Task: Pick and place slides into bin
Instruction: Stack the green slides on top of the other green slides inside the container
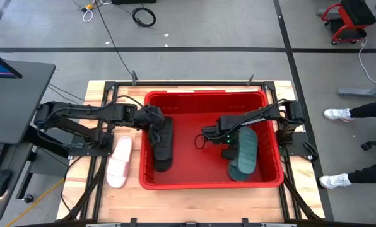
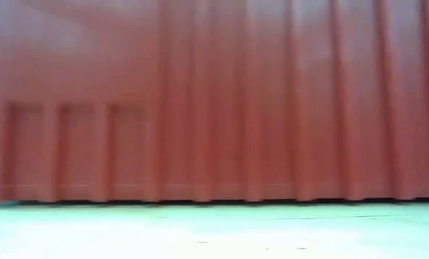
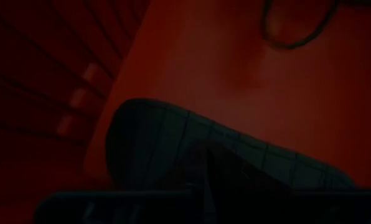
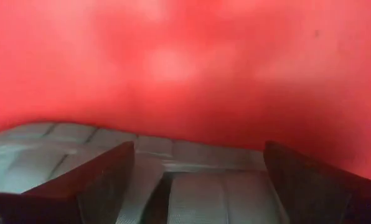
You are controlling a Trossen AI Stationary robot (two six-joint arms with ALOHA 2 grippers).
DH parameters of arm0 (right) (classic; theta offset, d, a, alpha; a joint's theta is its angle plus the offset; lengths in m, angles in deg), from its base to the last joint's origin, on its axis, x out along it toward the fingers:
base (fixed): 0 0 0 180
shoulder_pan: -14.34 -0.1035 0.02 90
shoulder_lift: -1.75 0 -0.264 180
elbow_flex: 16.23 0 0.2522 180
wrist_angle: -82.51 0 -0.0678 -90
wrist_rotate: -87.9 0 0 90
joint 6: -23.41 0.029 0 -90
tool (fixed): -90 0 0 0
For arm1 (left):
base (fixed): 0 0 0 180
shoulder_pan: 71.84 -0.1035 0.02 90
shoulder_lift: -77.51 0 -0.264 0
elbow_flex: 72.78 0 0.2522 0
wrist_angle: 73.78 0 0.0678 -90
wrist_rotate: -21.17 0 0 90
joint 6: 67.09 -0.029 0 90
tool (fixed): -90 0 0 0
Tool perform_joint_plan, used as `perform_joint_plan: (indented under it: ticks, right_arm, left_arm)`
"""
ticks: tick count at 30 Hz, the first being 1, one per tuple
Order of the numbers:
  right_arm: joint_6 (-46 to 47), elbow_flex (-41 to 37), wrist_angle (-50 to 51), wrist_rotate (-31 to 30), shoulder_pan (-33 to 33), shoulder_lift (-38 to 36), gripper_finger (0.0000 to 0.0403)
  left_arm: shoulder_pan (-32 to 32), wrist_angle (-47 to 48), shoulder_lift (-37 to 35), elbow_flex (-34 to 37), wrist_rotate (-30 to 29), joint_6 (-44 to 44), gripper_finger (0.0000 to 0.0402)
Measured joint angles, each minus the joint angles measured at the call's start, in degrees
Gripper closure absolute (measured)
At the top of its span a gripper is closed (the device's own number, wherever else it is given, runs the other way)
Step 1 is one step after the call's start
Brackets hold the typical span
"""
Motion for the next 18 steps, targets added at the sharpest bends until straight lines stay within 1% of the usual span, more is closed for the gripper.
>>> perform_joint_plan:
  ticks: [2,6,9,14,18]
  right_arm:
    - [-0.5,-0.53,0.8,-2.94,0.48,0.15,0.0037]
    - [-2.19,-0.04,1.23,-11.12,1.66,0.18,0.0037]
    - [-4.64,0.97,2.1,-13.82,1.78,-0.55,0.0037]
    - [-10.6,1.73,1.57,-14.22,0.63,-5.28,0.0037]
    - [-11.38,1.77,0.68,-9.09,-0.17,-9.6,0.0037]
  left_arm:
    - [0.05,-1.1,0.18,-0.04,0.56,-0.11,0.0378]
    - [0.09,-1.69,0.07,0.07,0.18,0.33,0.039]
    - [0.01,-1.71,0.07,0.09,-0.3,0.33,0.0396]
    - [0.03,-1.24,0.05,0.11,-0.36,0.11,0.0385]
    - [0.01,0.21,0.02,0.07,-0.38,-0.87,0.0377]
